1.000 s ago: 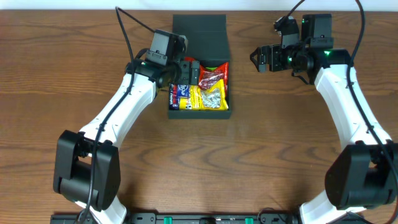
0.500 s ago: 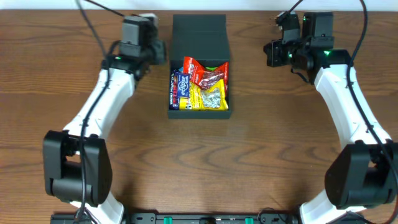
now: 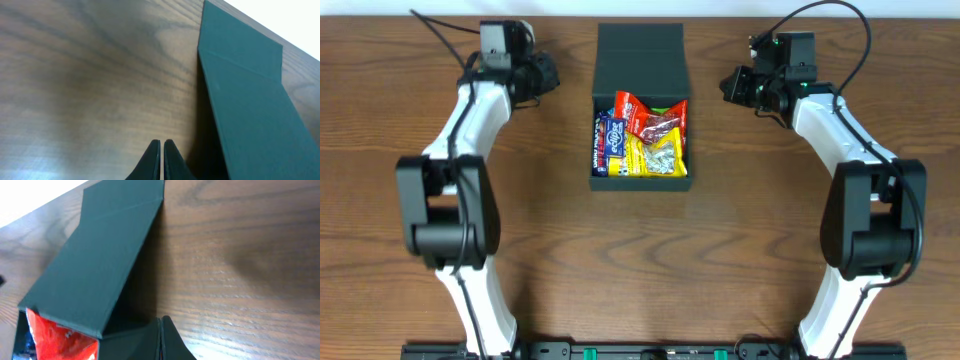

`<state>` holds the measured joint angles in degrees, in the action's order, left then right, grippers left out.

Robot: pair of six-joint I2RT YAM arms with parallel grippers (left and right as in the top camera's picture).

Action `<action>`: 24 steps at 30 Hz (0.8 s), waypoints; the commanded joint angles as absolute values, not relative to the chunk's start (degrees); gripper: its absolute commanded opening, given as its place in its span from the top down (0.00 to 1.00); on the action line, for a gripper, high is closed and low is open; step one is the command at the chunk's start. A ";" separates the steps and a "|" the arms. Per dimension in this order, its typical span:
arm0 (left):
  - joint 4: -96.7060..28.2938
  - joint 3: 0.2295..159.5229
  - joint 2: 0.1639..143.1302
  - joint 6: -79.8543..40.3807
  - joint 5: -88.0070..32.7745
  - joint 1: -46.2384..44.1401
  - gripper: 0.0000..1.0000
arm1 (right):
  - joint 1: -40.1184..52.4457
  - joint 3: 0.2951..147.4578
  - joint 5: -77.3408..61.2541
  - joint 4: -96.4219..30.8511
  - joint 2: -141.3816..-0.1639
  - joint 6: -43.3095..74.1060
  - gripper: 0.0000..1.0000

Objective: Pack container

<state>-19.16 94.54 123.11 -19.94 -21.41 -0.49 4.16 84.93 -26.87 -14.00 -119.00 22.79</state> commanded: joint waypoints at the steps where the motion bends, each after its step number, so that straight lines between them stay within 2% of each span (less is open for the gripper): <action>1: -22.98 102.96 128.51 -21.12 -25.43 -0.40 0.95 | 5.17 85.52 -29.63 -10.92 -120.64 27.73 0.98; 11: -26.59 112.75 138.32 -26.04 -35.79 -0.62 0.95 | 7.33 85.58 -30.87 -4.23 -126.04 34.54 0.98; 24: -31.11 112.73 138.45 -25.78 -36.10 -3.55 0.95 | 10.09 86.70 -33.34 3.81 -132.20 40.01 0.98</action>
<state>-30.74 111.31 137.60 -25.54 -35.29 -2.85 8.95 85.25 -31.75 3.27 -130.89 38.15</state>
